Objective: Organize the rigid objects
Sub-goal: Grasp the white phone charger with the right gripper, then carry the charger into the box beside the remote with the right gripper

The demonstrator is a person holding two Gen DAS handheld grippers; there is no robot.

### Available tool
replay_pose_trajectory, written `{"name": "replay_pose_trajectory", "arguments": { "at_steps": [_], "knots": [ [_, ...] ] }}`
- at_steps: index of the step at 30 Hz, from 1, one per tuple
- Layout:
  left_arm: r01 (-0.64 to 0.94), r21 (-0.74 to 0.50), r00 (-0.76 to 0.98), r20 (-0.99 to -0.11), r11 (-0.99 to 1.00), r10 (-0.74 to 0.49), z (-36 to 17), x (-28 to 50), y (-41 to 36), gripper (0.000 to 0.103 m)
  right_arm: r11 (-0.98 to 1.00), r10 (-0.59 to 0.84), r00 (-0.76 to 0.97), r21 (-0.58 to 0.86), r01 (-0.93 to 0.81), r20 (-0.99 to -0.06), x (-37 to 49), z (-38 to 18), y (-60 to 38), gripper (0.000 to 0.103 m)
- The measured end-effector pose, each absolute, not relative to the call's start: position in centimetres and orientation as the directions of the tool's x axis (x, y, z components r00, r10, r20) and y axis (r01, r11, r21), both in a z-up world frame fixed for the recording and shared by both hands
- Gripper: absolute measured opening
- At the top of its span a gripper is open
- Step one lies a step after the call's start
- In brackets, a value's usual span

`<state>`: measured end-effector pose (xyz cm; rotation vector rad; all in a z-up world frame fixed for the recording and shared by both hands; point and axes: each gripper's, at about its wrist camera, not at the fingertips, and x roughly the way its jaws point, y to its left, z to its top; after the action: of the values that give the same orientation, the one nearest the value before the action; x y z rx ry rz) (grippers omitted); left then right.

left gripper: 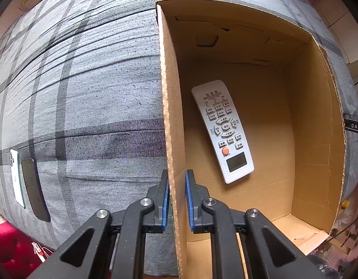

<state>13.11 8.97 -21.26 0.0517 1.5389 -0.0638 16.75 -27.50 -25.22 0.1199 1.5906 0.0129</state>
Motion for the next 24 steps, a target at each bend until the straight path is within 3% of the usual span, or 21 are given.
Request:
{"name": "replay_pose_trajectory", "arguments": {
  "at_steps": [24],
  "knots": [
    [0.089, -0.015, 0.051, -0.999, 0.996, -0.02, -20.3, 12.1, 8.7, 0.013, 0.995, 0.065, 0.081, 0.071, 0.076, -0.995, 14.6, -17.4, -27.0, 0.048]
  ]
}}
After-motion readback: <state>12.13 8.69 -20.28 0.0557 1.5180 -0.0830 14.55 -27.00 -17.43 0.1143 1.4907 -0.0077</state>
